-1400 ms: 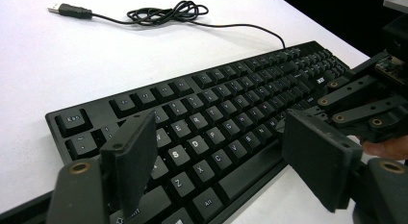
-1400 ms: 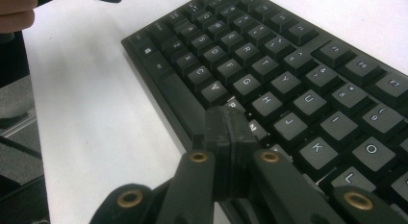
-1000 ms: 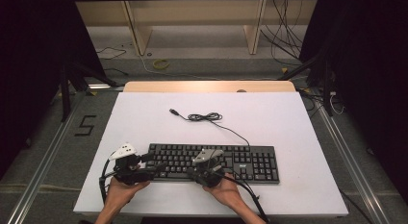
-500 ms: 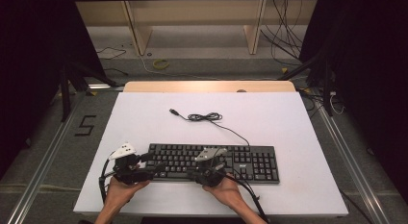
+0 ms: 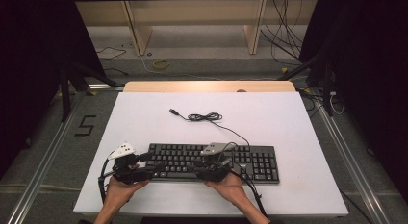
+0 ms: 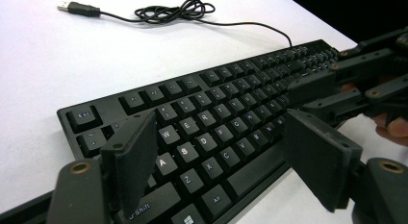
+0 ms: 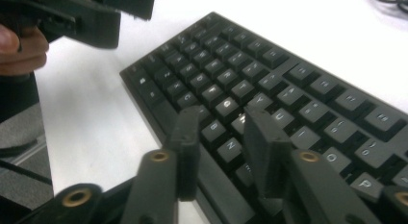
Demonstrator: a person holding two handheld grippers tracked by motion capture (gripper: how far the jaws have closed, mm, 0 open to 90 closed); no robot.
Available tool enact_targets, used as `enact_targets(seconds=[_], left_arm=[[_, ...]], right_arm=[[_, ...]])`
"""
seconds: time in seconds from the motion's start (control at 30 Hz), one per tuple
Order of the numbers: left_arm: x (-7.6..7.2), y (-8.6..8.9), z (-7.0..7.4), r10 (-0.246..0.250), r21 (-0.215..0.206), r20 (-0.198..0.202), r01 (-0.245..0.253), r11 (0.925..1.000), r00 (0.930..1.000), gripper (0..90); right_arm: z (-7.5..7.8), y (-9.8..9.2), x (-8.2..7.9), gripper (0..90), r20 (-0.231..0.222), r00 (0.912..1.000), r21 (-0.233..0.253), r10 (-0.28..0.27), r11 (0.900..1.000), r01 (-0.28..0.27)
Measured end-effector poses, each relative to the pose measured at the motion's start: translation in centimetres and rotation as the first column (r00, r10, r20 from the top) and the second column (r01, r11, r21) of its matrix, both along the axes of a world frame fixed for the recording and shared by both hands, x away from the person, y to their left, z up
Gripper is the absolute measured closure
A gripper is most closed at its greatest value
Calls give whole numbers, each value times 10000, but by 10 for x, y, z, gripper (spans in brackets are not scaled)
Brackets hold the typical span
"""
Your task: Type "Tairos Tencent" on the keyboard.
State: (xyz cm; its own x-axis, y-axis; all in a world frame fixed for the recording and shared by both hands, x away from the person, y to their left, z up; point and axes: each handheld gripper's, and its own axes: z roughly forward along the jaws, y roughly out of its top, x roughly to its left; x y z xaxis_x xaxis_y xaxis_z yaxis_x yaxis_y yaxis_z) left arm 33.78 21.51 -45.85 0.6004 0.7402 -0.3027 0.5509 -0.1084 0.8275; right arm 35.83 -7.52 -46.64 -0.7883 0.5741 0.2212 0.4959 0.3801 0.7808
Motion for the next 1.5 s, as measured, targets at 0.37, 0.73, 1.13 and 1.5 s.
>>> enact_targets(seconds=[0.37, 0.73, 1.13, 1.5], left_arm=[[1, 0, -1, 121, 304, -82, -118, 9995, 9999, 289], [2, 0, -3, 251, 804, -251, -230, 9965, 9994, 348], [1, 1, -5, 413, 1657, -663, -298, 9857, 9969, 685], [3, 1, -9, 467, 2198, -1046, -227, 9753, 9934, 893]], right_arm=[[6, -5, 7, 524, -161, 9997, 147, -158, 9998, 161], [13, -1, 18, 428, -101, 9996, 8, -260, 9997, 260], [13, 13, 30, 687, -13, 9997, -207, -235, 9995, 235], [9, 27, 39, 891, -36, 9998, -461, -191, 9988, 189]])
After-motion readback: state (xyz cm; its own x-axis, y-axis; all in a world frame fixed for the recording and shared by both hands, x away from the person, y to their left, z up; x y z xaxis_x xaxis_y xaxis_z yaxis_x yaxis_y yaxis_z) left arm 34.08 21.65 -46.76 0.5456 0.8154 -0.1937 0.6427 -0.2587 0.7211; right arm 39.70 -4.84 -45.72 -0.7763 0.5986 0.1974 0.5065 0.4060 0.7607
